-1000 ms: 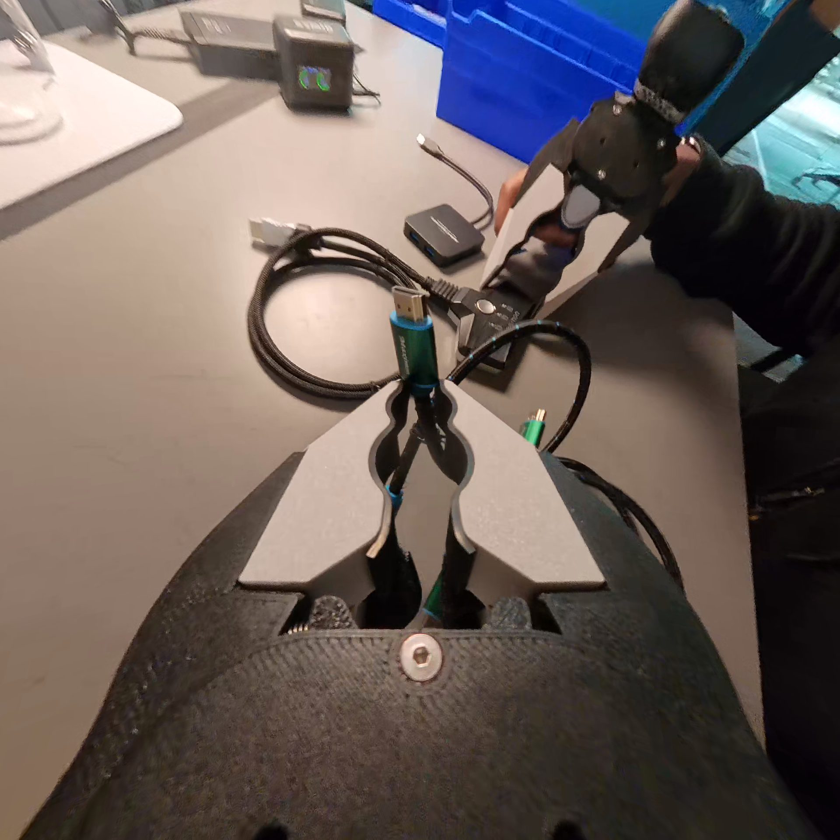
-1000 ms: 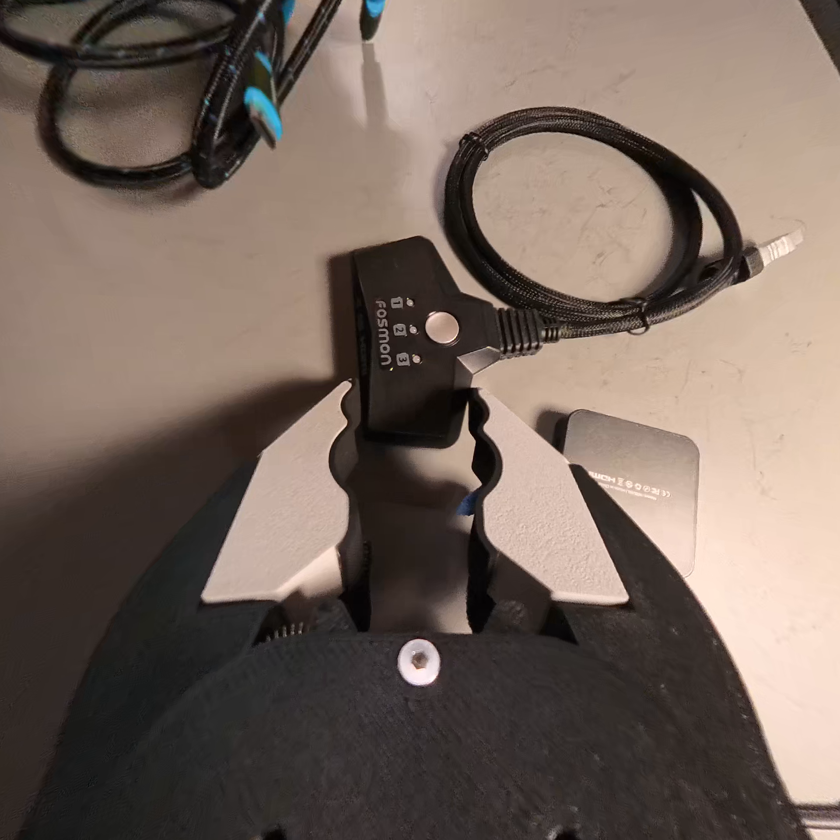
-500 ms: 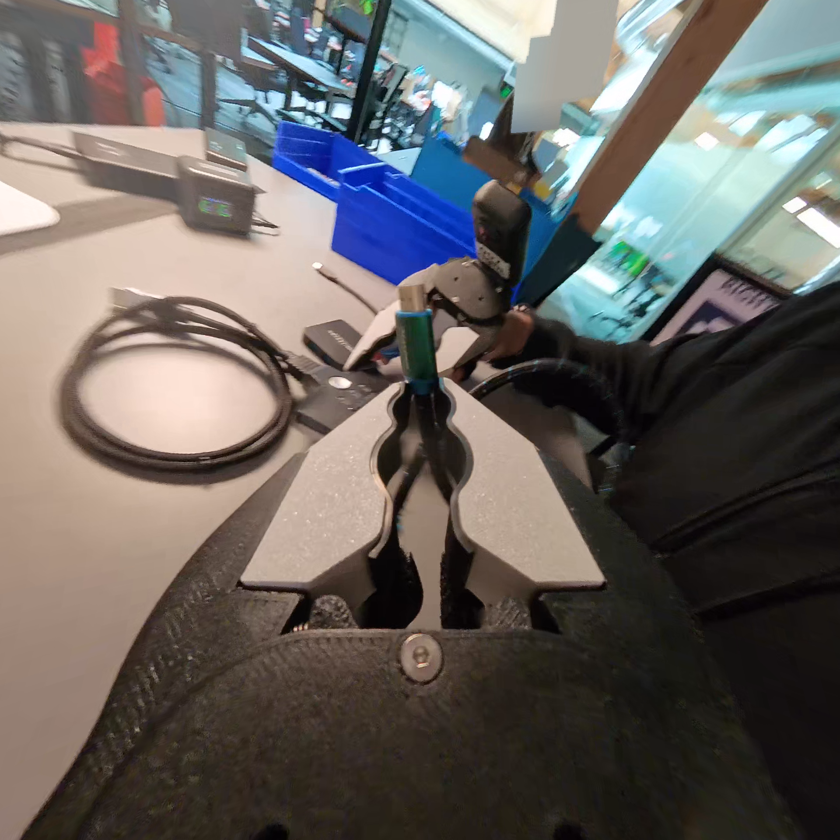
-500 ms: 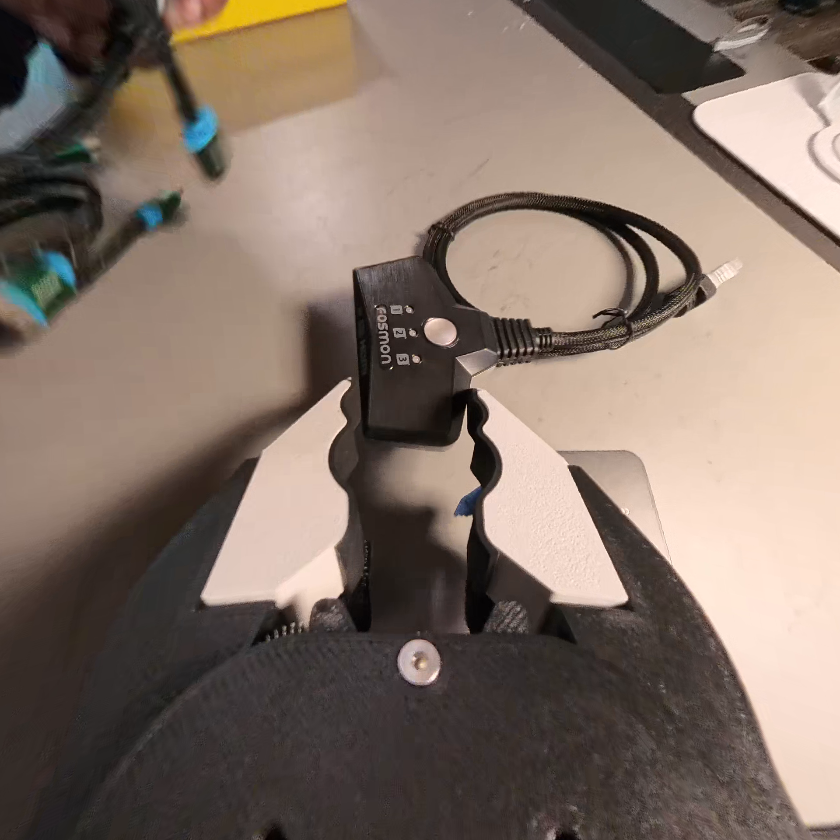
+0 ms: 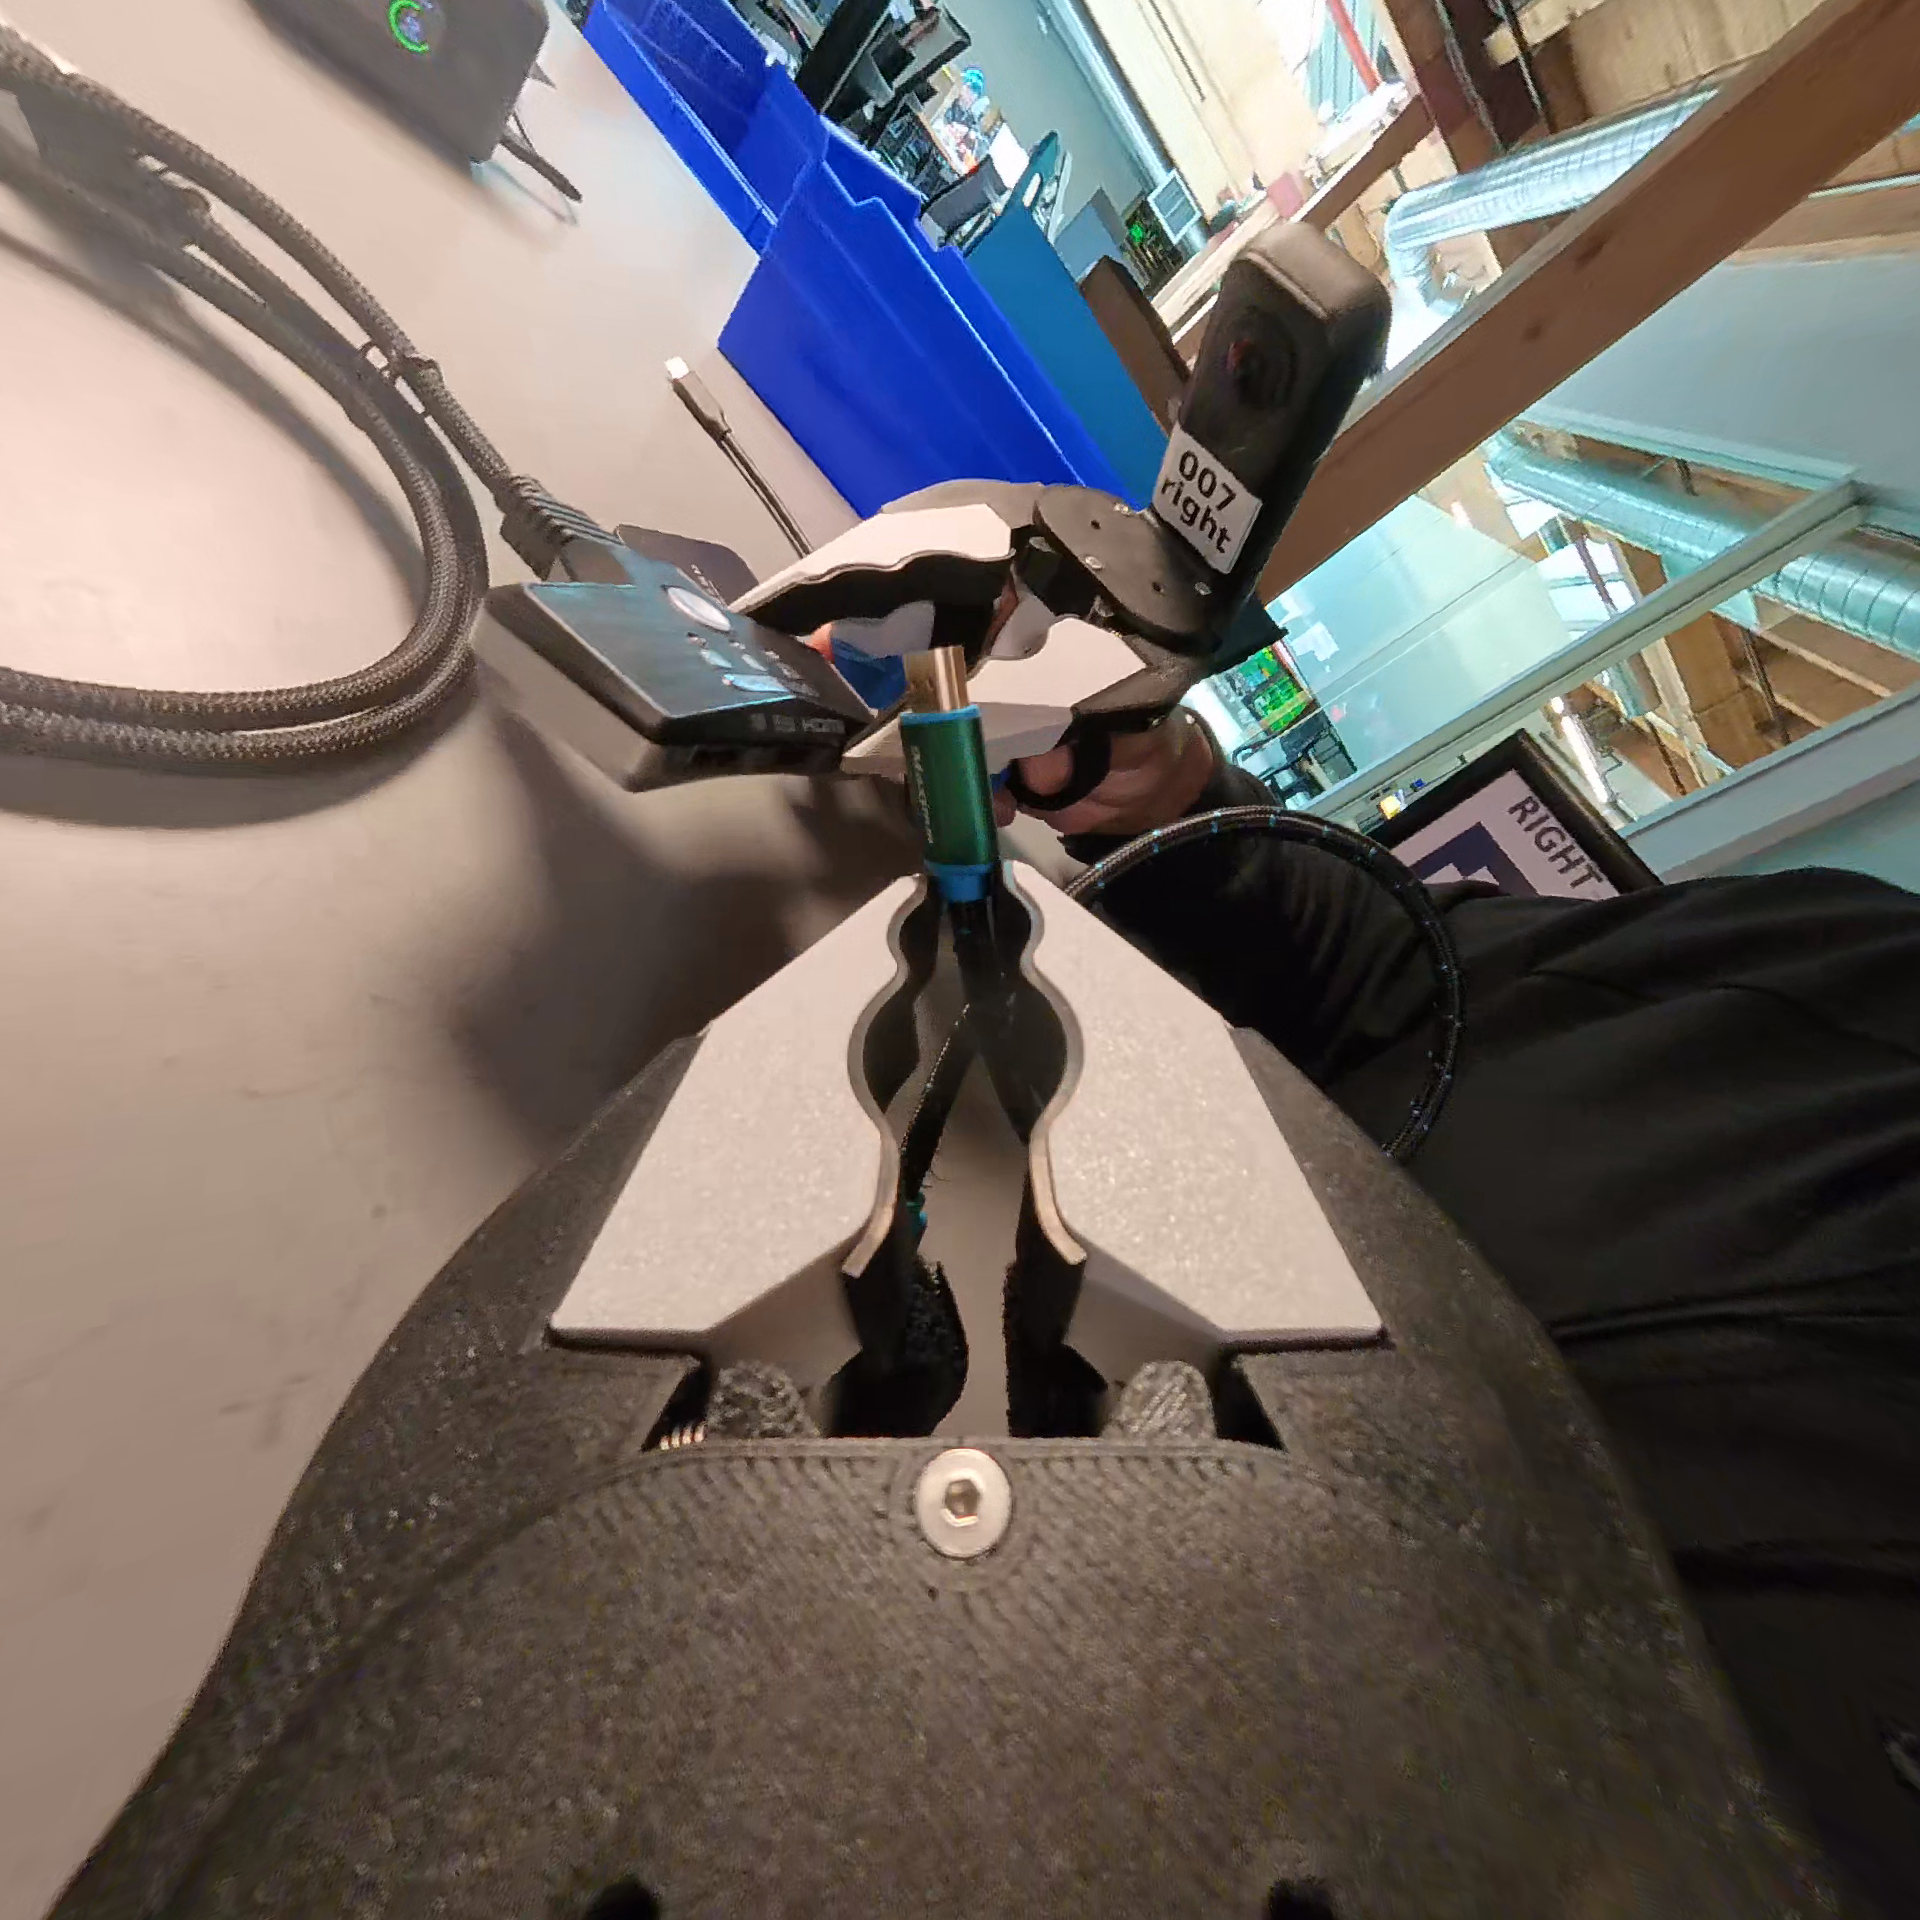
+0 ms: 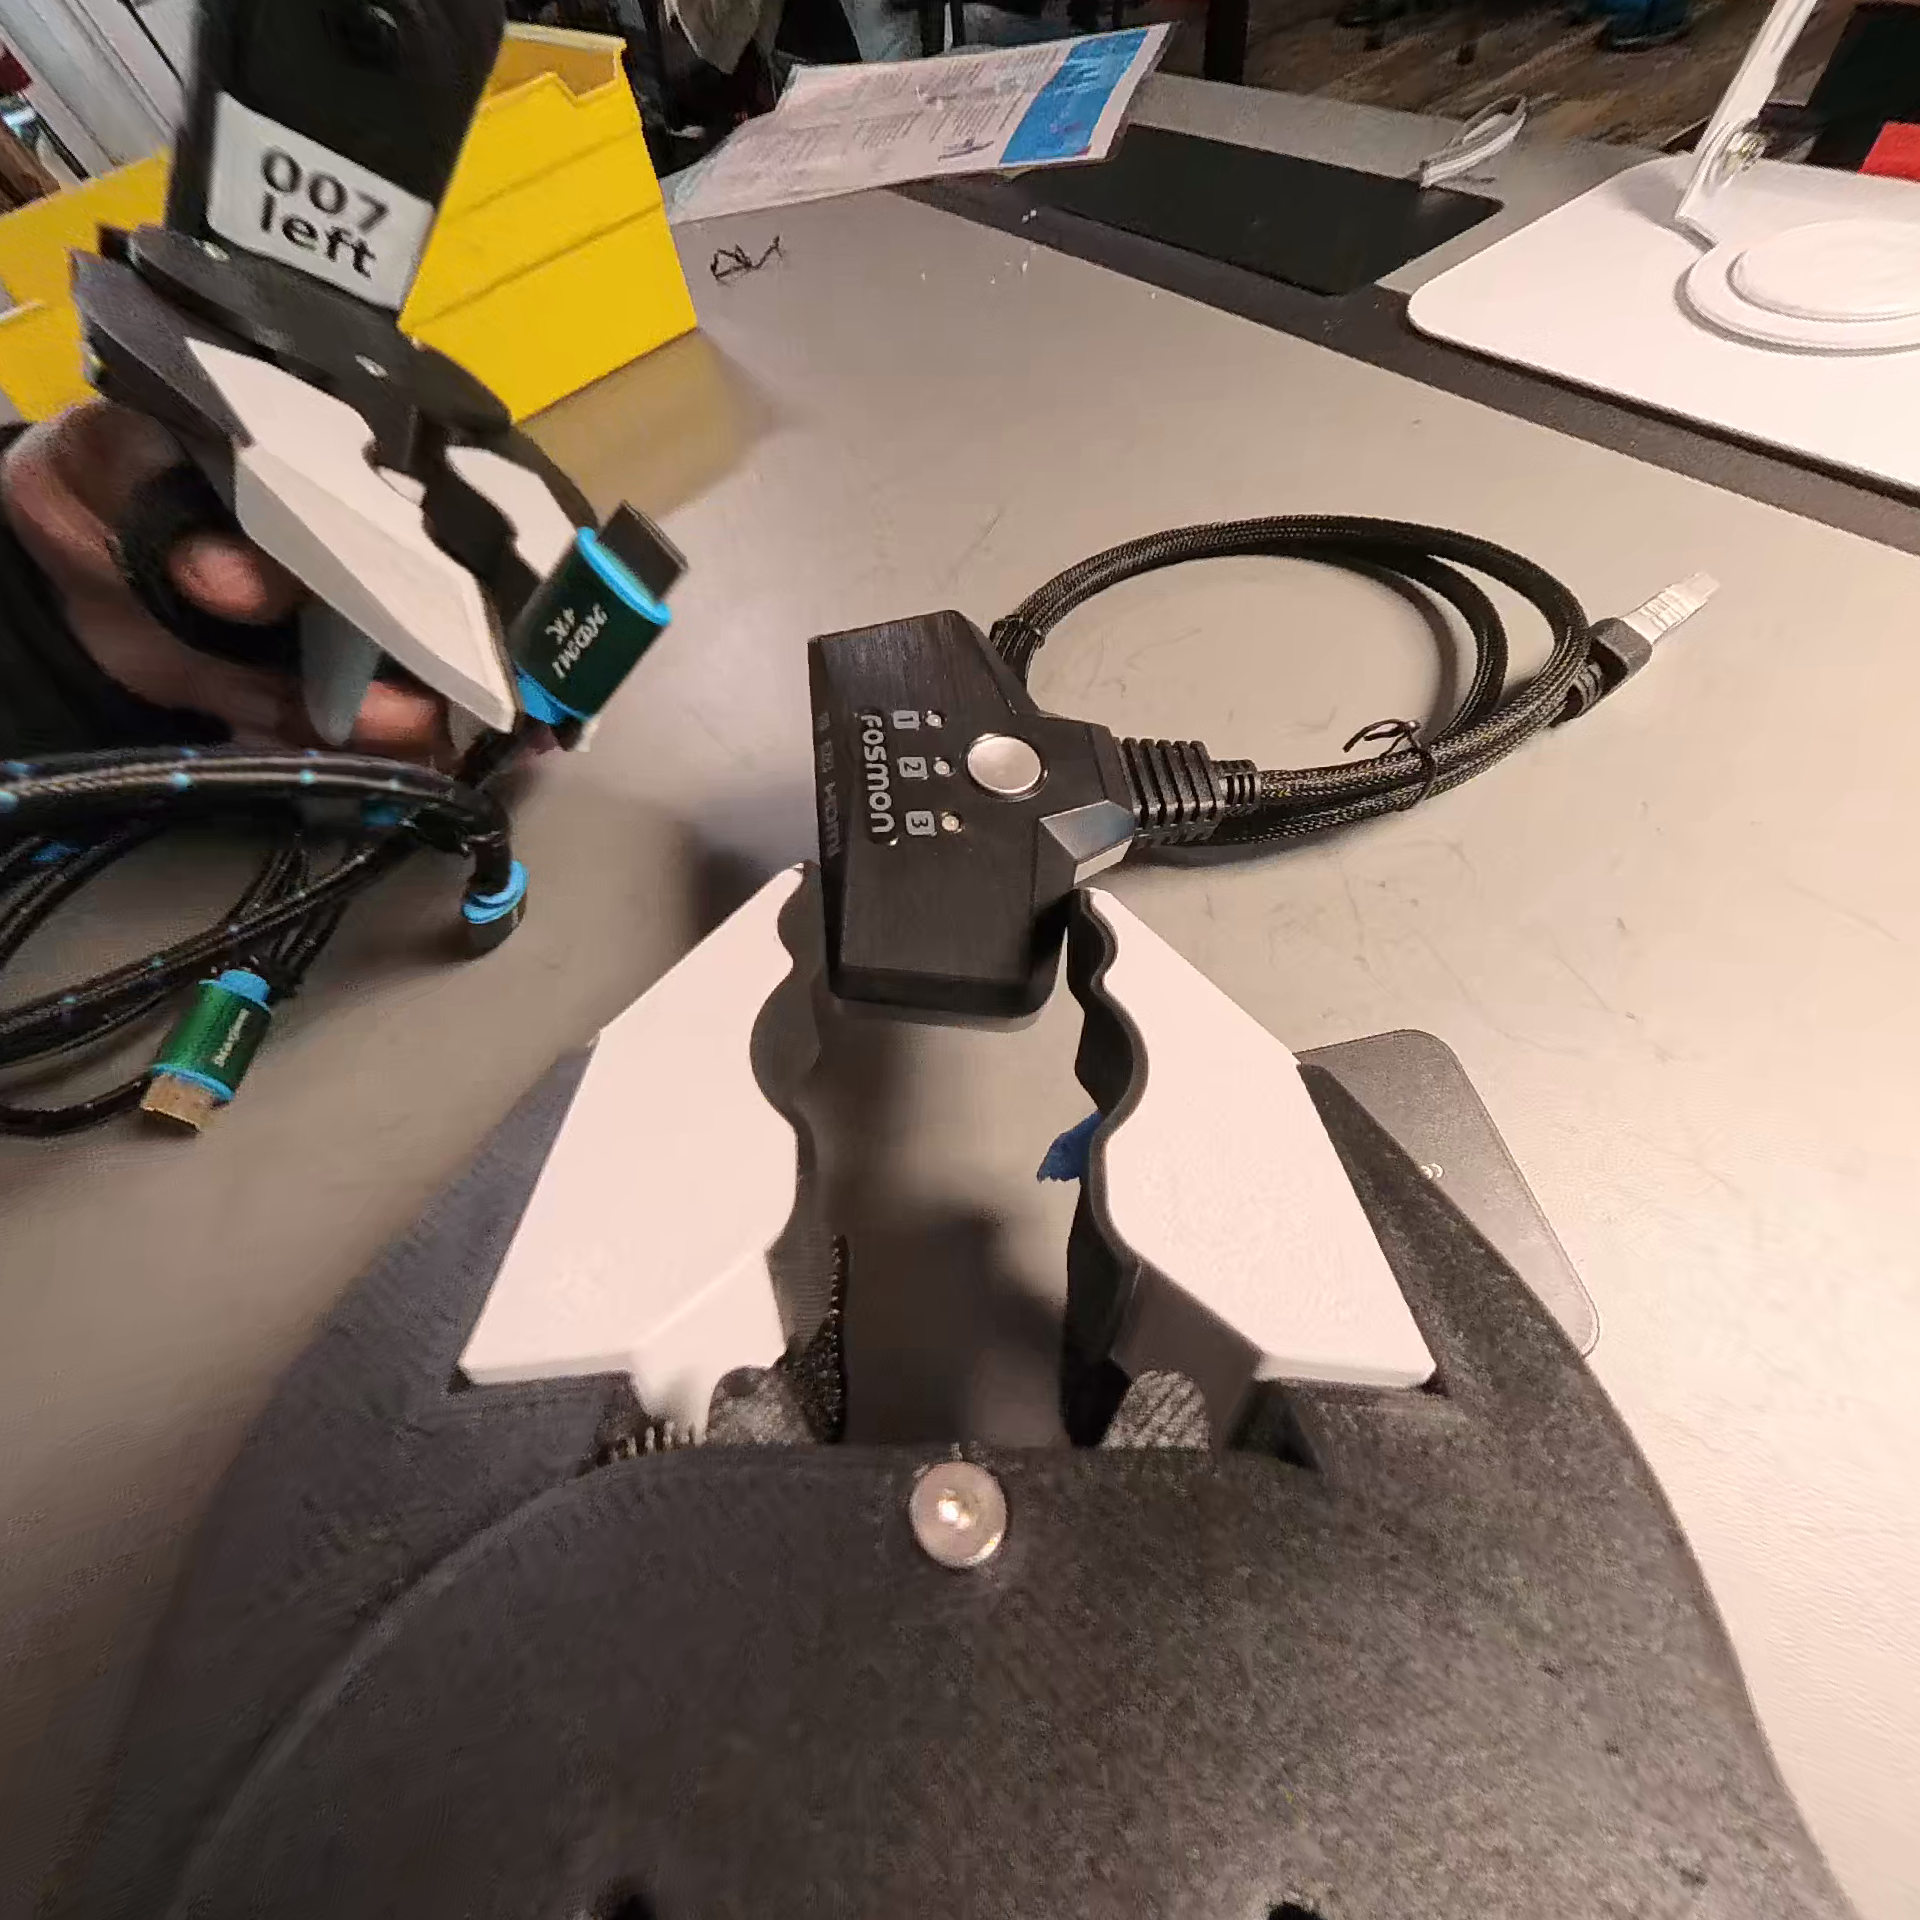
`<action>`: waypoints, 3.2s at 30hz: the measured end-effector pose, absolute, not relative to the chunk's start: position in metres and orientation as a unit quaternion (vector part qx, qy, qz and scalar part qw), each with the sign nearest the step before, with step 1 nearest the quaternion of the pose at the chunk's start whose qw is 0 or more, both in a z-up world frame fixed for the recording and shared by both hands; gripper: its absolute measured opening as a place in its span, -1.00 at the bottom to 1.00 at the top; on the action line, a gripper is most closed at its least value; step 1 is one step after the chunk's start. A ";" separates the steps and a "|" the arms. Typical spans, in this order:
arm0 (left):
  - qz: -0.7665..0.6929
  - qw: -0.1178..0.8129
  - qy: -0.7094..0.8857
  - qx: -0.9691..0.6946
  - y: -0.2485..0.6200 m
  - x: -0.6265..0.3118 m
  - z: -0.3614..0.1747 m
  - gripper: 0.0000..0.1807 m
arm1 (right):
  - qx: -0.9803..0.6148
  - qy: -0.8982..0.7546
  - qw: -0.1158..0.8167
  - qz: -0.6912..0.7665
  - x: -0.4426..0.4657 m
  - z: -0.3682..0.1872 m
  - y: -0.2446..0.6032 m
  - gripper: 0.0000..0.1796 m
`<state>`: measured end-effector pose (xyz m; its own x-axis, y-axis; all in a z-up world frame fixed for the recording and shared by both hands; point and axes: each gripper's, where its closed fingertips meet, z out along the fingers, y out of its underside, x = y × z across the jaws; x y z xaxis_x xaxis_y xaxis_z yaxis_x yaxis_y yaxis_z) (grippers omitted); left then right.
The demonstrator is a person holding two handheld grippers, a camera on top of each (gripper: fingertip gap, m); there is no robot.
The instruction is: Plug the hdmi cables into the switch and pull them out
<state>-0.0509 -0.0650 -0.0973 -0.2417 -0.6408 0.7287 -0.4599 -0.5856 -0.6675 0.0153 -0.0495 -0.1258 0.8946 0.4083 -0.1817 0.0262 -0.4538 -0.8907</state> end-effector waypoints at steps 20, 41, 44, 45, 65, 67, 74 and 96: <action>-0.697 -0.006 0.388 -0.603 -0.082 -0.050 -0.090 -0.90 | -0.856 -0.272 0.428 0.099 0.013 -0.153 -0.073 -0.44; -0.706 -0.029 0.470 -0.528 -0.133 -0.053 -0.080 -0.89 | -0.673 -0.225 0.498 0.499 -0.064 -0.057 -0.107 -0.81; -0.709 -0.020 0.467 -0.528 -0.131 -0.051 -0.079 -0.89 | -0.687 -0.247 0.497 0.470 -0.069 -0.066 -0.108 -0.86; -0.709 -0.018 0.467 -0.529 -0.129 -0.051 -0.079 -0.89 | -0.689 -0.248 0.497 0.466 -0.069 -0.066 -0.107 -0.86; -0.542 0.131 0.673 -0.486 -0.103 -0.086 -0.115 -0.55 | -0.667 -0.271 0.525 0.454 -0.059 -0.056 -0.113 -0.86; -0.513 0.141 0.706 -0.468 -0.114 -0.081 -0.127 -0.51 | -0.666 -0.271 0.525 0.456 -0.061 -0.056 -0.113 -0.86; -0.443 0.222 0.748 -0.442 -0.124 -0.060 -0.136 -0.51 | -0.653 -0.271 0.531 0.466 -0.066 -0.050 -0.114 -0.87; -0.527 0.131 0.692 -0.476 -0.145 -0.069 -0.109 -0.93 | -0.632 -0.014 0.708 0.314 0.090 -0.002 -0.076 -0.86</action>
<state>-0.0688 -0.1448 -0.1094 -0.5133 -0.7962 0.3204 -0.5205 -0.0080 -0.8538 0.0903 -0.0755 -0.0020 0.8027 0.4627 -0.3763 -0.4265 0.0042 -0.9045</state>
